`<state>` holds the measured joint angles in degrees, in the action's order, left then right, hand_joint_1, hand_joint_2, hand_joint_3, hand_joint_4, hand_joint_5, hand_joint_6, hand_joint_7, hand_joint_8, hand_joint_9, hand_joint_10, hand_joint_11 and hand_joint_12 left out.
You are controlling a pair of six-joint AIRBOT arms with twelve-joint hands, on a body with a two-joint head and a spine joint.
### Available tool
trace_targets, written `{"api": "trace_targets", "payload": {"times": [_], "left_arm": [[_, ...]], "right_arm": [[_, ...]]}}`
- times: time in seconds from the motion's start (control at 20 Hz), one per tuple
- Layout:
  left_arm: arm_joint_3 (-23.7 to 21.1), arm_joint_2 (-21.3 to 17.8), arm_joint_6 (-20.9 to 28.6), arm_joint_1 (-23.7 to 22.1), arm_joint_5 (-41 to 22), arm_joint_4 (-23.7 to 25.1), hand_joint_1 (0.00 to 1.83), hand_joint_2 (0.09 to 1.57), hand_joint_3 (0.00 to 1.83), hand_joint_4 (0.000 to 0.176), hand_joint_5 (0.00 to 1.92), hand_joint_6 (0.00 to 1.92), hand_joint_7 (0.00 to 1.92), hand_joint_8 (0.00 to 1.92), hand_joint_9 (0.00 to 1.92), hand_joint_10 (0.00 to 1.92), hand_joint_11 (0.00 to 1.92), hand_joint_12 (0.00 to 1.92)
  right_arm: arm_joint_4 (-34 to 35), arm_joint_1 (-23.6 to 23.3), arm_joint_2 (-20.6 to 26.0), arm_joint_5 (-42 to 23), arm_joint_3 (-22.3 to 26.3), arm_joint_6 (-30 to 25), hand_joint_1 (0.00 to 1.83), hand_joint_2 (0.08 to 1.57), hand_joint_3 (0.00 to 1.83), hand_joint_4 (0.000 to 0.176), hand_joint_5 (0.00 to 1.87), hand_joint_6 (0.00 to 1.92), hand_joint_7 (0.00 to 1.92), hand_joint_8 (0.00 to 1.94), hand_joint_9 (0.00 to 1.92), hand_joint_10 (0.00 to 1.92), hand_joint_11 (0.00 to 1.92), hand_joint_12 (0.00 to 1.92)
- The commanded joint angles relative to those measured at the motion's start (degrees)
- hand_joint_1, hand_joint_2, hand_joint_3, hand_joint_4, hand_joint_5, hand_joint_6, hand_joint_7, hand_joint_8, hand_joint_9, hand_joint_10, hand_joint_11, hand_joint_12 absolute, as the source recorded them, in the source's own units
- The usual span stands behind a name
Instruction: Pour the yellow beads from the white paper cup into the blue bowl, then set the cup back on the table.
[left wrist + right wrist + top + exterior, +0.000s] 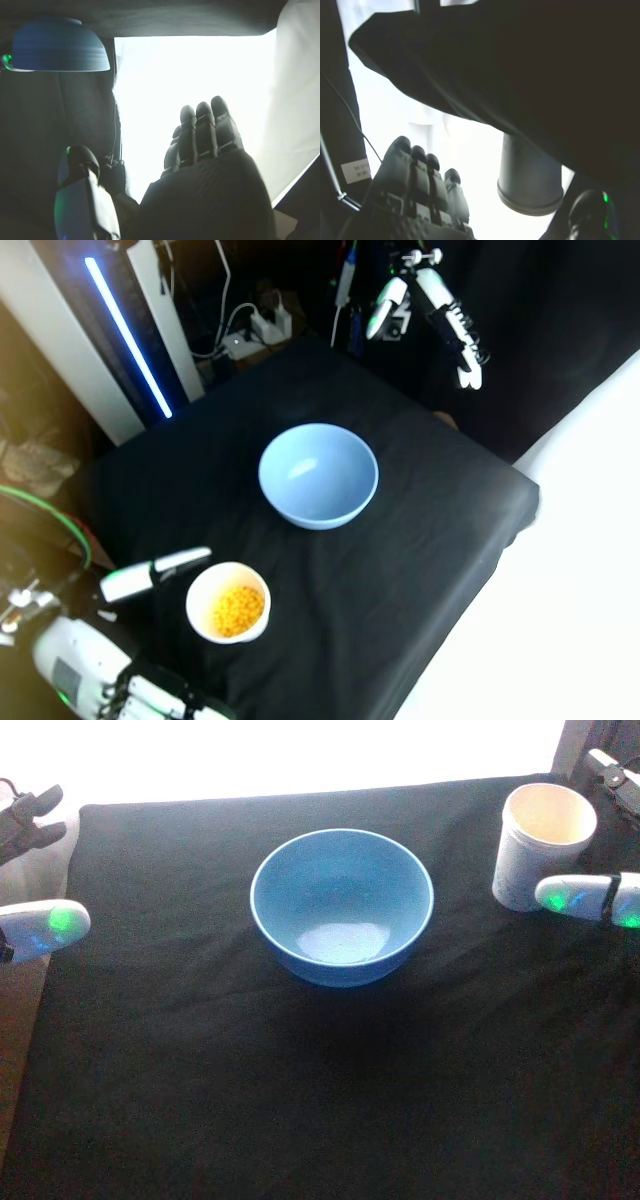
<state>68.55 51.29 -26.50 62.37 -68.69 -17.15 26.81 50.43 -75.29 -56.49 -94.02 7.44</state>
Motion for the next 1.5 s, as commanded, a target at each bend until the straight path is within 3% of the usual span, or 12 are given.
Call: {"api": "trace_targets", "payload": {"times": [0.0, 0.1, 0.35, 0.4, 0.55, 0.7, 0.8, 0.9, 1.1, 1.25, 1.3, 1.45], "left_arm": [[0.22, 0.02, 0.43, -0.42, -6.75, -1.11, 0.42, 0.91, 0.0, 0.073, 0.01, 0.0, 0.26, 0.0, 0.13, 0.0, 0.0, 0.29], [0.23, 0.11, 0.43, -0.42, -6.75, -1.1, 0.44, 0.9, 0.0, 0.061, 0.01, 0.0, 0.26, 0.0, 0.13, 0.0, 0.0, 0.27], [0.26, 0.23, 0.43, -0.42, -6.71, -1.08, 0.45, 0.89, 0.0, 0.075, 0.01, 0.0, 0.24, 0.0, 0.12, 0.0, 0.0, 0.17], [0.26, 0.25, 0.43, -0.42, -6.74, -1.08, 0.45, 0.89, 0.0, 0.063, 0.01, 0.0, 0.23, 0.0, 0.12, 0.0, 0.0, 0.18], [0.26, 0.38, 0.44, -0.42, -6.87, -1.1, 0.46, 0.89, 0.0, 0.057, 0.03, 0.0, 0.25, 0.0, 0.12, 0.0, 0.0, 0.17], [0.25, 0.48, 0.44, -0.4, -7.16, -1.16, 0.49, 0.9, 0.0, 0.043, 0.06, 0.01, 0.23, 0.0, 0.12, 0.0, 0.0, 0.19], [0.26, 0.53, 0.44, -0.4, -7.2, -1.16, 0.46, 0.9, 0.0, 0.035, 0.07, 0.0, 0.25, 0.0, 0.14, 0.0, 0.0, 0.27], [0.26, 0.55, 0.44, -0.4, -7.29, -1.17, 0.46, 0.89, 0.0, 0.035, 0.08, 0.0, 0.26, 0.0, 0.15, 0.0, 0.0, 0.27], [0.25, 0.71, 0.44, -0.39, -7.36, -1.17, 0.43, 0.88, 0.0, 0.029, 0.08, 0.0, 0.28, 0.0, 0.17, 0.0, 0.0, 0.31], [0.28, 0.94, 0.44, -0.39, -7.4, -1.17, 0.49, 0.87, 0.0, 0.027, 0.11, 0.01, 0.26, 0.0, 0.19, 0.01, 0.0, 0.29], [0.28, 0.94, 0.44, -0.39, -7.45, -1.17, 0.47, 0.88, 0.0, 0.014, 0.1, 0.0, 0.26, 0.0, 0.18, 0.0, 0.0, 0.27], [0.26, 0.94, 0.44, -0.39, -7.65, -1.17, 0.47, 0.89, 0.0, 0.012, 0.11, 0.0, 0.26, 0.0, 0.18, 0.0, 0.0, 0.24]], "right_arm": [[-0.43, -1.05, -0.07, -6.2, -0.73, -0.7, 0.71, 0.54, 0.01, 0.147, 0.0, 0.0, 0.0, 0.0, 0.0, 0.0, 0.0, 0.0], [-0.68, -1.6, -0.46, -5.65, -1.1, -0.7, 0.68, 0.56, 0.02, 0.147, 0.0, 0.0, 0.0, 0.0, 0.0, 0.0, 0.0, 0.0], [-1.02, -2.74, -1.41, -4.93, -1.77, -0.7, 0.6, 0.53, 0.0, 0.124, 0.0, 0.0, 0.0, 0.0, 0.0, 0.0, 0.0, 0.0], [-1.02, -2.88, -1.62, -4.83, -1.95, -0.7, 0.58, 0.54, 0.0, 0.126, 0.0, 0.0, 0.0, 0.0, 0.0, 0.0, 0.0, 0.0], [-1.31, -3.29, -2.02, -4.19, -2.45, -0.7, 0.58, 0.55, 0.01, 0.082, 0.0, 0.0, 0.0, 0.0, 0.0, 0.0, 0.02, 0.01], [-1.32, -3.43, -2.3, -3.55, -2.97, -0.7, 0.57, 0.52, 0.0, 0.088, 0.0, 0.0, 0.0, 0.0, 0.0, 0.0, 0.02, 0.02], [-1.33, -3.45, -2.5, -3.09, -3.3, -0.7, 0.56, 0.52, 0.0, 0.071, 0.0, 0.0, 0.0, 0.0, 0.0, 0.0, 0.0, 0.0], [-1.37, -3.57, -2.73, -2.44, -3.76, -0.7, 0.56, 0.53, 0.0, 0.119, 0.0, 0.0, 0.0, 0.0, 0.0, 0.0, 0.0, 0.0], [-1.39, -3.61, -2.91, -1.81, -4.06, -0.7, 0.51, 0.5, 0.0, 0.108, 0.08, 0.03, 0.0, 0.0, 0.0, 0.0, 0.0, 0.0], [-1.39, -3.61, -3.0, -1.77, -4.09, -0.7, 0.55, 0.53, 0.0, 0.151, 0.46, 0.01, 0.0, 0.0, 0.0, 0.0, 0.0, 0.0], [-1.39, -3.61, -3.01, -1.77, -4.11, -0.7, 0.59, 0.53, 0.0, 0.116, 0.55, 0.01, 0.0, 0.0, 0.0, 0.0, 0.0, 0.0], [-1.39, -3.6, -3.04, -1.77, -4.18, -0.7, 0.7, 0.63, 0.01, 0.088, 0.75, 0.01, 0.01, 0.0, 0.0, 0.0, 0.0, 0.0]]}}
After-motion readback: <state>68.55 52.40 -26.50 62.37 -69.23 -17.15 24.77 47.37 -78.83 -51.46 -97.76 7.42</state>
